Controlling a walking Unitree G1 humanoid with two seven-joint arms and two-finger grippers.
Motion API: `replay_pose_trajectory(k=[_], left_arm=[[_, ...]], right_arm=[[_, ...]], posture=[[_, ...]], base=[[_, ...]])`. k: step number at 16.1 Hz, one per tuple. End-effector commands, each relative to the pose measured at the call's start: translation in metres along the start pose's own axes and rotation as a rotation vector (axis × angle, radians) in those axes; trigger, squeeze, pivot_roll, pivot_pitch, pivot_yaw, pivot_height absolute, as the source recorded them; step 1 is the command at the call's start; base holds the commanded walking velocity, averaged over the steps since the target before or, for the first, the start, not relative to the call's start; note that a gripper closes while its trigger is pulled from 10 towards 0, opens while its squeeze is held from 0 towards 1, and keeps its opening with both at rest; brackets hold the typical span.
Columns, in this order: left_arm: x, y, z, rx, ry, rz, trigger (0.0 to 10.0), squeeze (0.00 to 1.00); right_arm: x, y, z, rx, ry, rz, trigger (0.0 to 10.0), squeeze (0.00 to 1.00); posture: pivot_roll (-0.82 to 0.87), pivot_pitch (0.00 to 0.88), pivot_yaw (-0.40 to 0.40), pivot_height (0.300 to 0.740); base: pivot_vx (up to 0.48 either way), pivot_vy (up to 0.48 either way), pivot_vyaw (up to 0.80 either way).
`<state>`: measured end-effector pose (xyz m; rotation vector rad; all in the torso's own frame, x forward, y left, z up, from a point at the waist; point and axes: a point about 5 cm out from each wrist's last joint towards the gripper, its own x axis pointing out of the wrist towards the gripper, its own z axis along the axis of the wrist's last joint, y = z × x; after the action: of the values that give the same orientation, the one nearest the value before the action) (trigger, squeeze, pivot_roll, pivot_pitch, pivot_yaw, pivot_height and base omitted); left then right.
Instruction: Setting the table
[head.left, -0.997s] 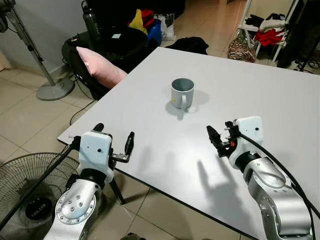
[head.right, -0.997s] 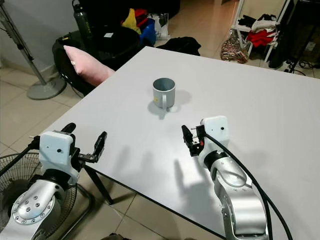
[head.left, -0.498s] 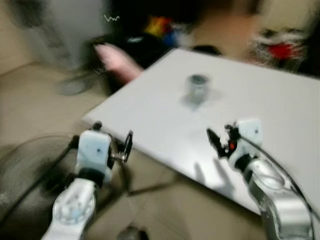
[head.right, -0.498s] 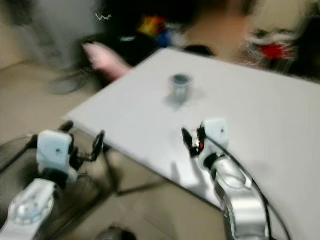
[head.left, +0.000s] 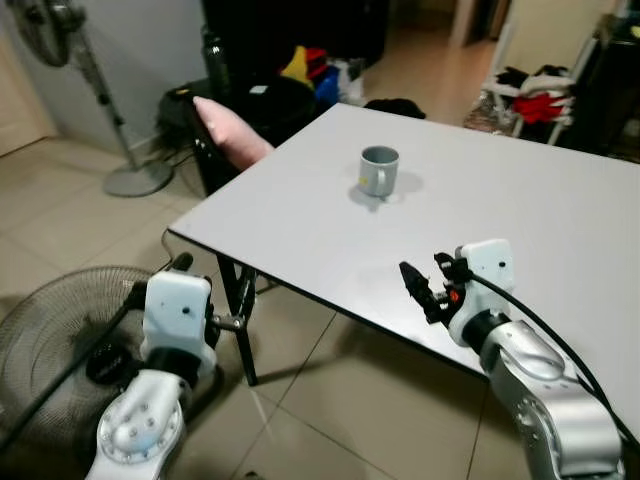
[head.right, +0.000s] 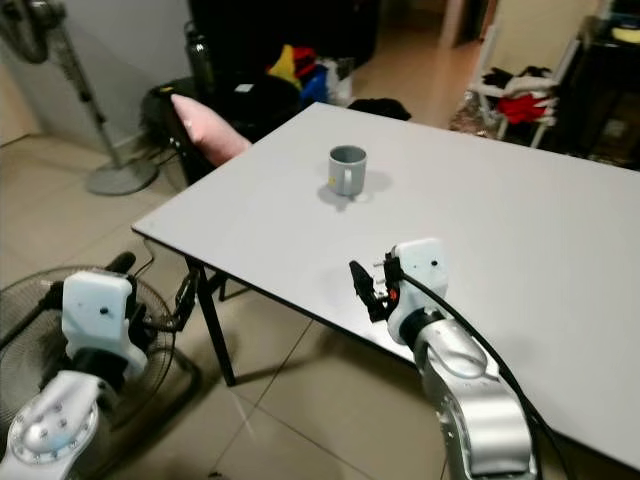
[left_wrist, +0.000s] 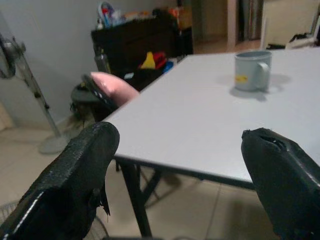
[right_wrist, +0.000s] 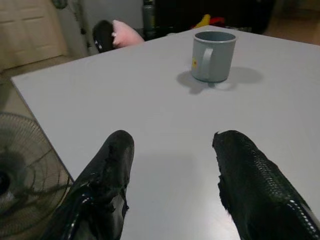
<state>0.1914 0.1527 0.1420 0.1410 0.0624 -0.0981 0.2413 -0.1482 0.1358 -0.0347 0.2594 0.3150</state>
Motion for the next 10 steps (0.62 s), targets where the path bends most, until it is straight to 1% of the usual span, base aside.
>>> replay_pose_trajectory(k=[1, 2, 3, 5, 7, 10], left_arm=[[0.0004, 0.0031, 0.0061, 0.015, -0.029, 0.020, 10.0, 0.00], [-0.0010, 0.0055, 0.0049, -0.008, -0.018, 0.048, 10.0, 0.00], [-0.0016, 0.0066, 0.0045, 0.007, -0.017, 0.050, 10.0, 0.00], [-0.0031, 0.0087, 0.0046, 0.012, -0.015, 0.056, 10.0, 0.00], [-0.0060, 0.0085, 0.0039, 0.020, -0.010, 0.052, 10.0, 0.00], [-0.0062, 0.0072, 0.0044, 0.039, -0.016, 0.042, 10.0, 0.00]], right_arm=[[-0.0005, 0.0032, 0.0021, 0.003, -0.013, 0.025, 10.0, 0.00], [0.0000, 0.0040, 0.0018, -0.027, -0.009, 0.042, 10.0, 0.00], [0.0011, 0.0041, 0.0015, -0.060, -0.006, 0.051, 10.0, 0.00], [0.0013, 0.0058, 0.0008, -0.074, -0.014, 0.078, 10.0, 0.00], [-0.0009, 0.0072, -0.0014, -0.070, -0.011, 0.099, 10.0, 0.00], [-0.0011, 0.0086, -0.0012, -0.059, -0.015, 0.125, 10.0, 0.00]], posture=[[-0.03, 0.000, 0.059, 0.740], [-0.03, 0.000, 0.059, 0.740], [-0.02, 0.000, 0.050, 0.740], [-0.01, 0.000, 0.048, 0.740], [-0.01, 0.000, 0.045, 0.740], [-0.01, 0.000, 0.045, 0.740]], base=[[0.000, 0.000, 0.00], [0.000, 0.000, 0.00], [0.000, 0.000, 0.00], [0.000, 0.000, 0.80], [0.000, 0.000, 0.80], [0.000, 0.000, 0.80]])
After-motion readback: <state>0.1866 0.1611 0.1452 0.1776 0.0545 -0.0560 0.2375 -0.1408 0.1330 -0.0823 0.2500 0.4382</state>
